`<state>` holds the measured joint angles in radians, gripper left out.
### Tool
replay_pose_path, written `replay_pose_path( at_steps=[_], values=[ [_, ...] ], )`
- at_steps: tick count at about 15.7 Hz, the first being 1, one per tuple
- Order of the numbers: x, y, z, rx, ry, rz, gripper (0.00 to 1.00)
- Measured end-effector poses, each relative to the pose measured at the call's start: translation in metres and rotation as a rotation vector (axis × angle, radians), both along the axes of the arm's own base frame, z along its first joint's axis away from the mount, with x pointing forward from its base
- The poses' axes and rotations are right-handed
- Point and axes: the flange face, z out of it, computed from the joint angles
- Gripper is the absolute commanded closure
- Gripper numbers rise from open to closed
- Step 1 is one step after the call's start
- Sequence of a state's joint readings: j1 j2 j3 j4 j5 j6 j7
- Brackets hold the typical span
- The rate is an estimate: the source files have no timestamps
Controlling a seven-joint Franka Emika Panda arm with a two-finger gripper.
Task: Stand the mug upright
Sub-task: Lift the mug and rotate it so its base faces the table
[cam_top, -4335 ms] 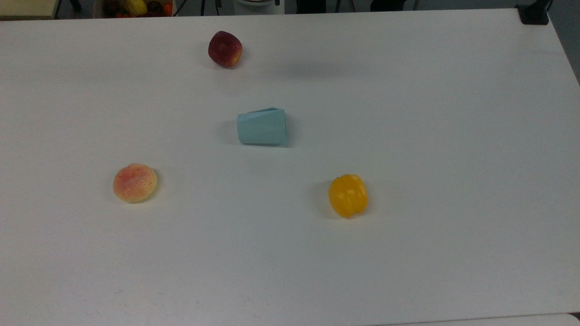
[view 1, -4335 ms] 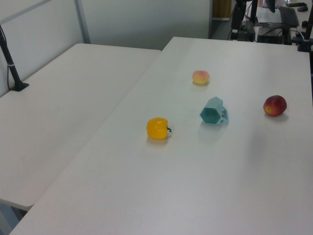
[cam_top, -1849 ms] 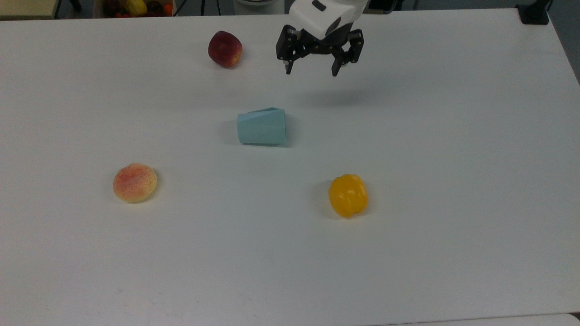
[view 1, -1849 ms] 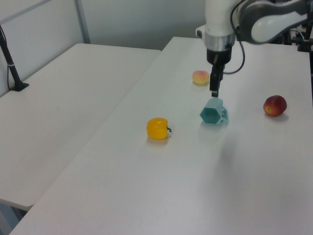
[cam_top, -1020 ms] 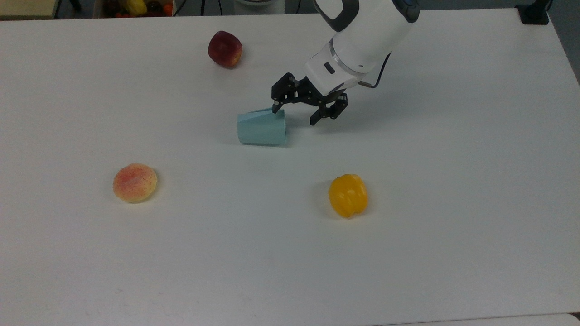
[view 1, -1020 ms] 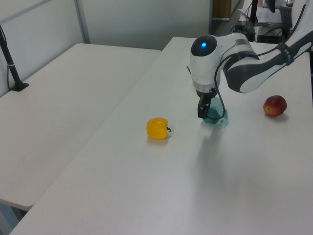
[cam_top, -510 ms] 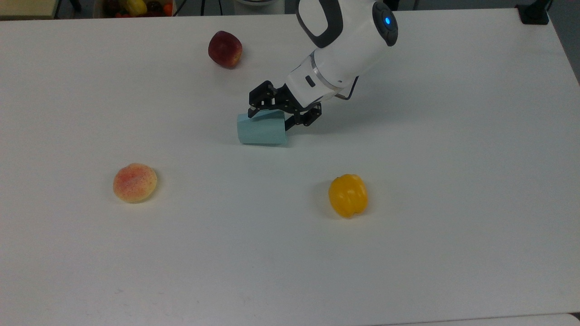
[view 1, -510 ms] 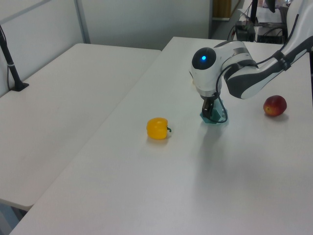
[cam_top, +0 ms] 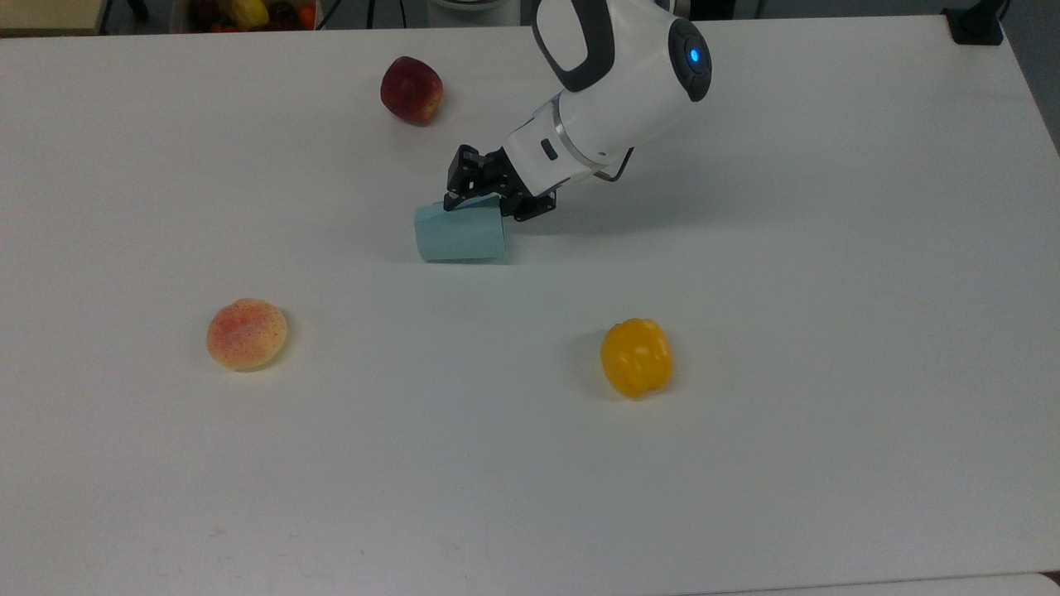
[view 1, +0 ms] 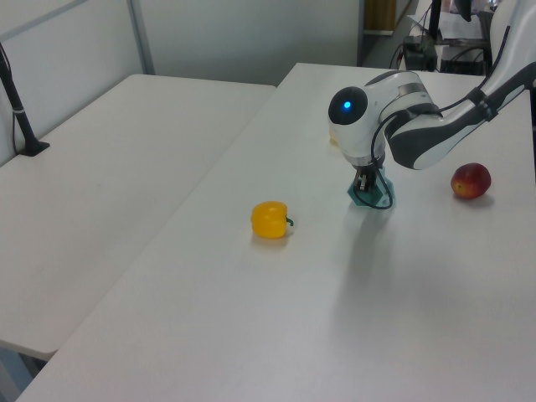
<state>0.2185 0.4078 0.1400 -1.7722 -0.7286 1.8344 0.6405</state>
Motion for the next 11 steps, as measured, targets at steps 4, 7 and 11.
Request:
replay_pose_path(
  at_steps=[4, 7, 11],
  values=[
    [0.001, -0.004, 0.009, -0.003, -0.010, -0.010, 1.00],
    [0.001, -0.007, 0.022, 0.031, -0.017, -0.032, 1.00],
    [0.002, -0.013, 0.045, 0.129, 0.007, -0.056, 1.00]
  ],
)
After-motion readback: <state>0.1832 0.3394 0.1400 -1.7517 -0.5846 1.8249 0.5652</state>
